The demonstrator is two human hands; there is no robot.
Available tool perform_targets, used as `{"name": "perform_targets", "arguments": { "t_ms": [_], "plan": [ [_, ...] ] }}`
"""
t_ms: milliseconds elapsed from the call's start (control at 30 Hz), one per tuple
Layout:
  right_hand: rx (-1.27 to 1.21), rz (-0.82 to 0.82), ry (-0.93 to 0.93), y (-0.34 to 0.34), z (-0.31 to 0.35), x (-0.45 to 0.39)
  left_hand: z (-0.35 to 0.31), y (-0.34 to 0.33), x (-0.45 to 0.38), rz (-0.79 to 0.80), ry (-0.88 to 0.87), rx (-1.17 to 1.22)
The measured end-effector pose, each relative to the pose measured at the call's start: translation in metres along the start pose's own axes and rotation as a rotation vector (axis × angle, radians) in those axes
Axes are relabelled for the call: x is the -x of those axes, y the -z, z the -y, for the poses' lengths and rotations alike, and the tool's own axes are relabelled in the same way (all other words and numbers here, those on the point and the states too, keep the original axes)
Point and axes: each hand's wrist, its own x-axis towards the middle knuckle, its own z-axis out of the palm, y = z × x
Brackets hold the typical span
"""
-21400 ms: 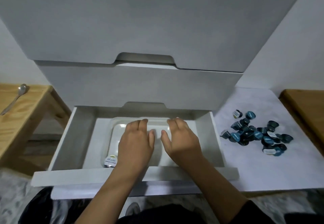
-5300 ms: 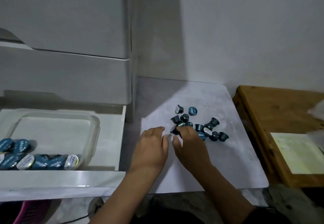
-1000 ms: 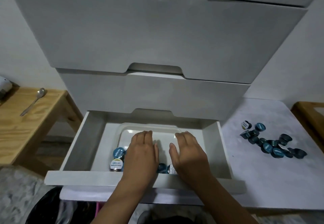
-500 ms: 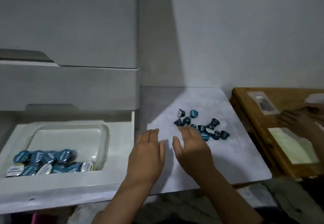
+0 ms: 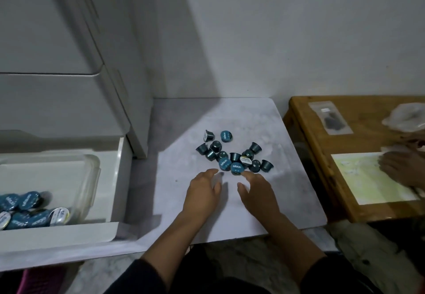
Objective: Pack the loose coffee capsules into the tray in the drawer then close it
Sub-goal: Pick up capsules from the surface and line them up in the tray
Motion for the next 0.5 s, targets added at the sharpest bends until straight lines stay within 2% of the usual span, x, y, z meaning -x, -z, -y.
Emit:
{"name": "perform_targets", "arguments": {
  "t_ms": [167,367,500],
  "plan": [
    [-0.068,0.012,-0.059,0.0,-0.008,-0.029,-0.006,-0.021,-0.037,-0.004,0.037,0.114],
    [-0.007,0.049,0.028,-0.008,-0.009,-0.054,-0.004,-0.036,-0.064,-0.015,0.088,0.134],
    [-0.124,0.016,-0.083,-0.008,-0.009,-0.062,-0.003,-0.038,-0.071,-0.065,0.115,0.242]
  ]
}}
